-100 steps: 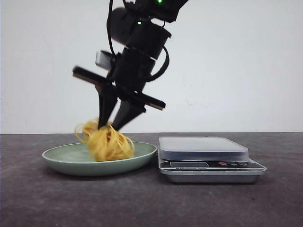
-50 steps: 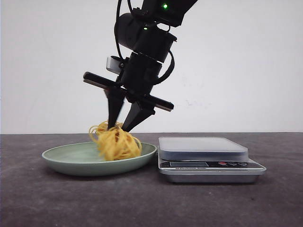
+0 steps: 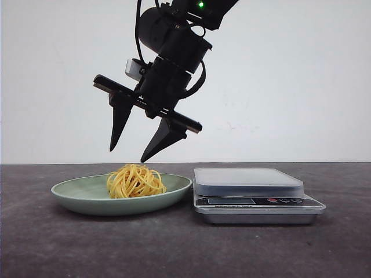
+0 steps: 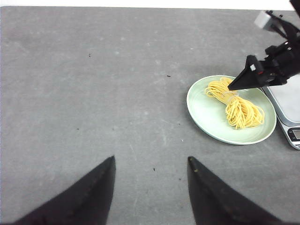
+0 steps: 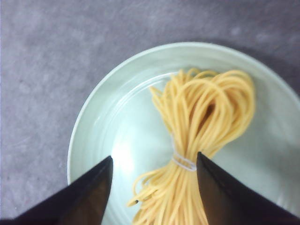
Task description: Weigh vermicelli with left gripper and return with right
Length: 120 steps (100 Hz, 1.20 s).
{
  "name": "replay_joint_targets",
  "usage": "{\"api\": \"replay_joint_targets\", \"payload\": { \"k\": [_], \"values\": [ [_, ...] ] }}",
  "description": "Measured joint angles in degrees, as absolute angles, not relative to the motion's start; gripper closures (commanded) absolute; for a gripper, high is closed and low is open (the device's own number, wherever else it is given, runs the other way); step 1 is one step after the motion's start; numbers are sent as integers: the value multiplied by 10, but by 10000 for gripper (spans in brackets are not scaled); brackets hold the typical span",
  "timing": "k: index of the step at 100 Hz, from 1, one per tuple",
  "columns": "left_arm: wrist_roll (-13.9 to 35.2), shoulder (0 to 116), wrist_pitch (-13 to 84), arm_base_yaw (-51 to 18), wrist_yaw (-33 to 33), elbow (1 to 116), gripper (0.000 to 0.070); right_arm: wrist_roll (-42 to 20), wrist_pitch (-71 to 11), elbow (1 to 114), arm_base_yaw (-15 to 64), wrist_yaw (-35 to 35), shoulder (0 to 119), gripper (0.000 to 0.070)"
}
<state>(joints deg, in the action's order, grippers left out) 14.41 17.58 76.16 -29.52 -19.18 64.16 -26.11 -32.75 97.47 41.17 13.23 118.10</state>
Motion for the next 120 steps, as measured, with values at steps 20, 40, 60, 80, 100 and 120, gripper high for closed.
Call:
{"api": "replay_joint_targets", "payload": {
  "k": [20, 40, 60, 80, 100, 120],
  "values": [
    [144, 176, 755, -295, -192, 642, 427, -219, -364, 975, 398, 72, 1072, 351],
    [144, 176, 748, -295, -192, 642, 427, -146, -439, 977, 380, -20, 933, 351],
    [144, 176, 743, -295, -192, 642, 427, -97, -517, 977, 383, -80, 800, 351],
    [144, 176, 740, -295, -192, 641, 427, -74, -603, 977, 405, -156, 687, 351],
    [140, 176, 713, -295, -192, 632, 427, -73, -638, 964, 455, -214, 590, 351],
    [135, 176, 713, -295, -192, 626, 427, -91, -641, 869, 510, -255, 465, 352]
  ]
}}
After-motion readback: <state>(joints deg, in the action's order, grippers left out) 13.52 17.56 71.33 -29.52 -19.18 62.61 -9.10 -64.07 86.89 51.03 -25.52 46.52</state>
